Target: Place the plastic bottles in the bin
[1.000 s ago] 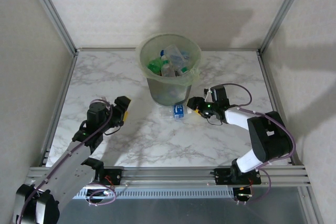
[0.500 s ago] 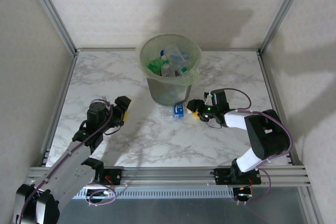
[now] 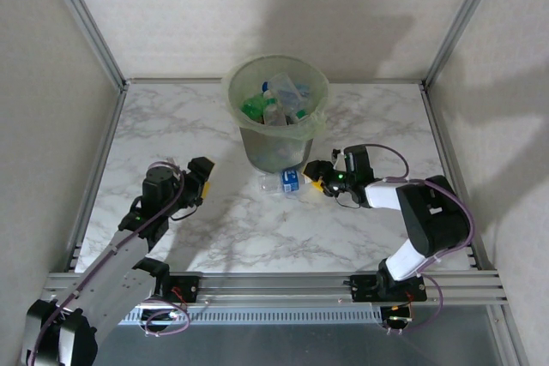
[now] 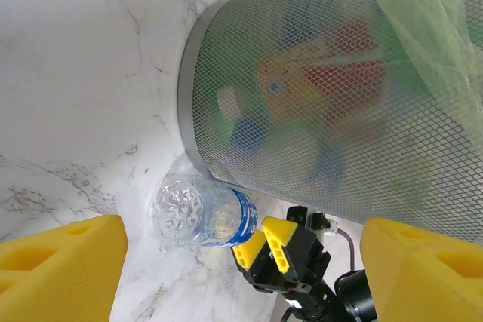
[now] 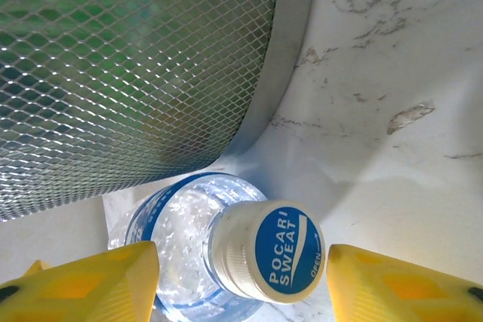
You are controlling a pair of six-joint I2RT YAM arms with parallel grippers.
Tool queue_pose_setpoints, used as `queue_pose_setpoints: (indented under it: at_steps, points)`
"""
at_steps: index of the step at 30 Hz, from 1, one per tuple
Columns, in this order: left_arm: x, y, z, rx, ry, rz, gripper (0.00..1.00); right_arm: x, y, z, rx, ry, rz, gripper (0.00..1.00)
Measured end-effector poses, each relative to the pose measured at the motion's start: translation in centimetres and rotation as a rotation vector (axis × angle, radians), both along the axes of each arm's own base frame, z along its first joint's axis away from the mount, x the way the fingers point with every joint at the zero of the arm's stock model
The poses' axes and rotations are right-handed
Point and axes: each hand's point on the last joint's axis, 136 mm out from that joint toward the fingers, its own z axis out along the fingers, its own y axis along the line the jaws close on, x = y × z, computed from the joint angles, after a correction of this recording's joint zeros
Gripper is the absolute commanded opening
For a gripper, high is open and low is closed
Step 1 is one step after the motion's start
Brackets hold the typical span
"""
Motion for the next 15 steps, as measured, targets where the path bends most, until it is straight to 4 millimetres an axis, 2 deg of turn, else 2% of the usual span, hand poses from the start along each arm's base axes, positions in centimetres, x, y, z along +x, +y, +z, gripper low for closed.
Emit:
queue_pose_setpoints:
  at_steps: [6,15]
  points:
    - [0.0,-0.01,0.0,0.0,0.0,0.0,0.8,-0.1,0.44,-0.46,0.006,0.011,0.007,0.59]
    - [0.0,-0.01,0.0,0.0,0.0,-0.001,0.8,-0.07,0.56,-0.93,0.01,0.028,0.001,0.48]
